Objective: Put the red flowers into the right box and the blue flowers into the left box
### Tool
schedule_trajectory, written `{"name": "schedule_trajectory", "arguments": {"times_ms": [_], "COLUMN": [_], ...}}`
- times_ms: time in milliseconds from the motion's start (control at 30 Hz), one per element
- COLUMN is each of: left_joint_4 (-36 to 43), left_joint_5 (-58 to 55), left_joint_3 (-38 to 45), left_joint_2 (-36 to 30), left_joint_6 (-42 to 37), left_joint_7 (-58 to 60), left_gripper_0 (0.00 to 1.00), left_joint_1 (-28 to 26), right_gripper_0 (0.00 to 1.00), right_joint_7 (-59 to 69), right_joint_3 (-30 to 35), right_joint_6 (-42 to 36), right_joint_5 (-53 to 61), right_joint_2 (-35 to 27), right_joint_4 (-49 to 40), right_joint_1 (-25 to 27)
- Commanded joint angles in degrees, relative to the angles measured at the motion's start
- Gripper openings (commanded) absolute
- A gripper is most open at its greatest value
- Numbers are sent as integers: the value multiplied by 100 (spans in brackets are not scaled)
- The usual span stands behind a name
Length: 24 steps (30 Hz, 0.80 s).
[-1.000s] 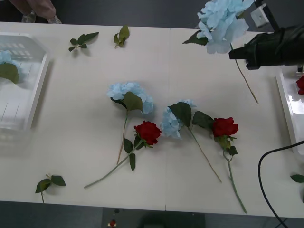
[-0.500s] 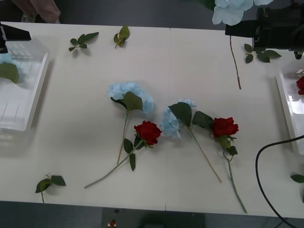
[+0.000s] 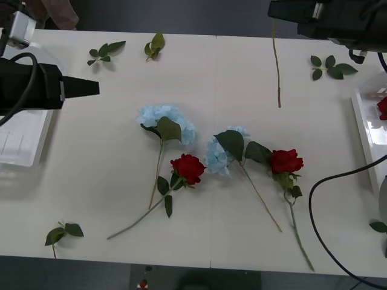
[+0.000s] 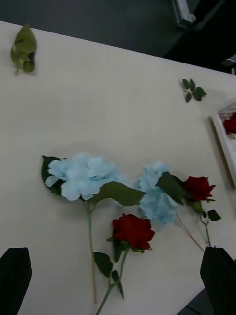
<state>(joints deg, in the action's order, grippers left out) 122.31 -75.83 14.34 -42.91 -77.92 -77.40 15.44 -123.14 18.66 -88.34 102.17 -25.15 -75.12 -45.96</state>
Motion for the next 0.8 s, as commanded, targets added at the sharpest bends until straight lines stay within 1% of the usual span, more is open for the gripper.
{"name": "schedule_trajectory", "arguments": {"times_ms": [33,100,167,267,367,500,600,800], "left_joint_4": [549,795,900,1041,1120,1129,1129,1129], "left_joint_5": [-205,-275,-275,-284,-134,235,551,947], "left_joint_3": [25,-89,-177,-476,-818,-1434,-1785,-2172], "left_joint_2": [292,538,643,854,1012,1171,1302,1548], "left_joint_6": [40,49,66,286,567,1147,1376,1402], "left_joint_7": [-56,-30,14,67,120,164,225,717], "left_gripper_0": [100,100,100,100,100,100,100,100], "left_joint_1": [-261,-287,-287,-287,-287,-261,-147,222], "right_gripper_0": [0,0,0,0,0,0,0,0], "right_joint_7": [572,906,1055,1328,1548,1635,1679,1697], "right_joint_3": [-143,-222,-266,-310,-310,-337,-381,-416], "right_joint_6": [194,387,475,581,607,642,651,642], "right_joint_5": [66,66,66,66,92,92,83,92], "right_joint_2": [107,212,256,335,476,581,608,608], "right_joint_4": [-425,-583,-653,-741,-776,-776,-776,-767], "right_joint_1": [-185,-194,-194,-203,-229,-264,-264,-264]}}
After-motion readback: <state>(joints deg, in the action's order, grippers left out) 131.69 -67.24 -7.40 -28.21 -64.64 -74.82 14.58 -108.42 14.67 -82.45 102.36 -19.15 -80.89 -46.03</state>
